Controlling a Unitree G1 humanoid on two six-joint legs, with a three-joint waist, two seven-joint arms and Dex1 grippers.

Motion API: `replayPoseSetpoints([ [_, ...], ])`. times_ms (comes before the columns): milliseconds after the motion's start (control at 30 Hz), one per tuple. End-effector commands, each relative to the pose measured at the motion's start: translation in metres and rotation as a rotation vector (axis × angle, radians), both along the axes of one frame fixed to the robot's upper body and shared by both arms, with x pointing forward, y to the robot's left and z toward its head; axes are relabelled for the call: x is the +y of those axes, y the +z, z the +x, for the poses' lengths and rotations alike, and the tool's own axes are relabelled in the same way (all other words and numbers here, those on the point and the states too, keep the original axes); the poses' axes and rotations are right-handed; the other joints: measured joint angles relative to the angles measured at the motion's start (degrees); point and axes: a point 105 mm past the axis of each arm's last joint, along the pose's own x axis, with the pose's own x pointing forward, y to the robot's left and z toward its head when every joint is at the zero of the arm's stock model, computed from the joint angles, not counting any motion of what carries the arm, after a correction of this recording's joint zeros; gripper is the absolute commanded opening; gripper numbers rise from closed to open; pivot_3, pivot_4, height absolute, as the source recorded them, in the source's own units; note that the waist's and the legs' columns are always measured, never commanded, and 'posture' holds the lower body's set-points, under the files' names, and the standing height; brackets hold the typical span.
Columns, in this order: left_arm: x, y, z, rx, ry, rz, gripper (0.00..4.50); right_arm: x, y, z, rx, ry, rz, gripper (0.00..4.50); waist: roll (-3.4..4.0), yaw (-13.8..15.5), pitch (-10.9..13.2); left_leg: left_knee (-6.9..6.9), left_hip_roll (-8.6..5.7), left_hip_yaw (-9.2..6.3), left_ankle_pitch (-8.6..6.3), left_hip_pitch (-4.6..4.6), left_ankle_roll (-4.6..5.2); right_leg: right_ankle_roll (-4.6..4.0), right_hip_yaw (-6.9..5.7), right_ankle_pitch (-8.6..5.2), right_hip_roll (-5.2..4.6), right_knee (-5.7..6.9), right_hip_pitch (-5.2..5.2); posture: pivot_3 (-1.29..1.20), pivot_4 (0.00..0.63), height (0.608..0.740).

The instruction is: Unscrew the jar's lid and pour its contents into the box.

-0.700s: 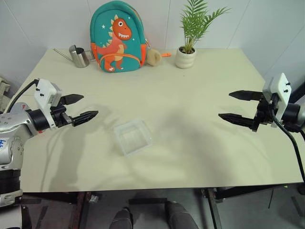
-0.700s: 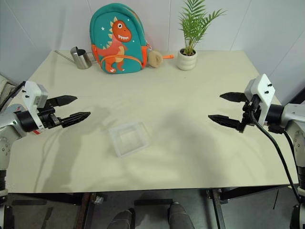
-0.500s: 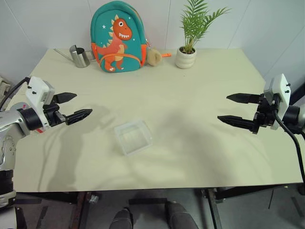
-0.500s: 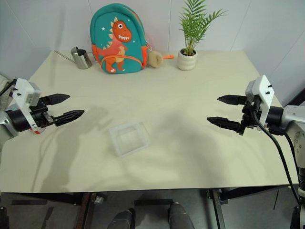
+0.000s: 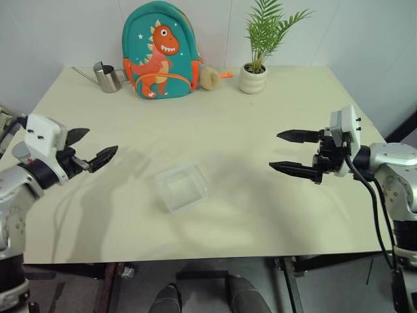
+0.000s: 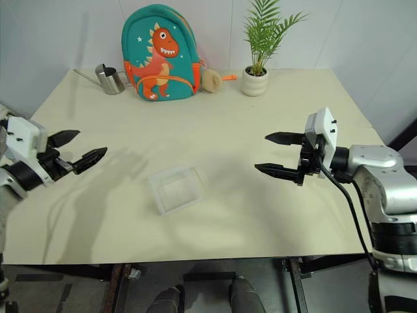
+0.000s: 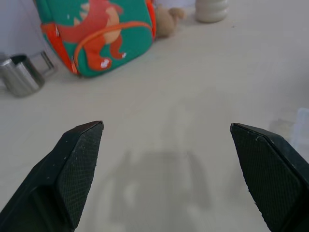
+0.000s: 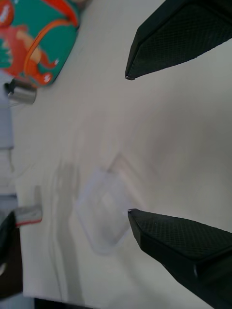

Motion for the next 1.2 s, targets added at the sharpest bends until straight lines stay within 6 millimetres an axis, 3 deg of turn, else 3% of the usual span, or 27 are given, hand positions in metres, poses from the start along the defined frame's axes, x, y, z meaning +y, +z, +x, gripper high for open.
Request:
replayPoseSetpoints([
  [33,0.006,0.006,-0.014,-0.096,0.175,0.028,4.49,0.004,0.006,0.005,-0.038,0.059,0.0,4.5,-0.02,0.0,0.0,0.02,0.0,-0.02,0.0,0.0,0.0,0.0,-0.01,0.0,0.0,0.01,0.01,0.0,0.15,0.74],
  [200,0.026,-0.013,-0.027,-0.128,0.476,-0.048,4.49,0.016,0.006,0.021,-0.039,0.118,-0.005,4.5,-0.02,0.0,0.0,0.05,-0.02,-0.03,0.01,0.04,-0.02,0.0,-0.01,0.03,0.0,0.01,0.06,0.0,0.15,0.74],
  [333,0.032,-0.019,-0.037,-0.197,0.576,-0.076,4.49,0.024,0.007,0.029,-0.041,0.163,-0.015,4.5,-0.02,-0.1,0.0,0.06,-0.03,-0.02,0.05,0.07,-0.06,-0.01,0.0,0.06,0.01,0.05,0.06,0.0,0.15,0.74],
  [567,0.079,-0.032,-0.05,-0.247,0.872,-0.096,4.49,0.031,0.01,0.038,-0.044,0.226,0.011,4.5,-0.02,-0.1,0.0,0.06,-0.04,-0.03,0.06,0.08,-0.09,-0.01,-0.01,0.06,0.01,0.03,0.09,0.0,0.15,0.74],
  [900,0.096,-0.043,-0.05,-0.287,0.981,-0.156,4.49,0.038,0.008,0.043,-0.045,0.252,0.004,4.5,-0.03,-0.1,0.0,0.06,-0.05,-0.03,0.07,0.07,-0.11,0.02,-0.01,0.08,0.02,0.03,0.08,0.0,0.15,0.74],
  [1200,0.114,-0.049,-0.023,-0.28,0.995,-0.17,4.49,0.043,0.006,0.044,-0.048,0.258,-0.014,4.5,-0.03,-0.1,0.0,0.07,-0.06,-0.04,0.09,0.07,-0.15,0.04,-0.01,0.1,0.0,0.04,0.09,0.0,0.15,0.74],
])
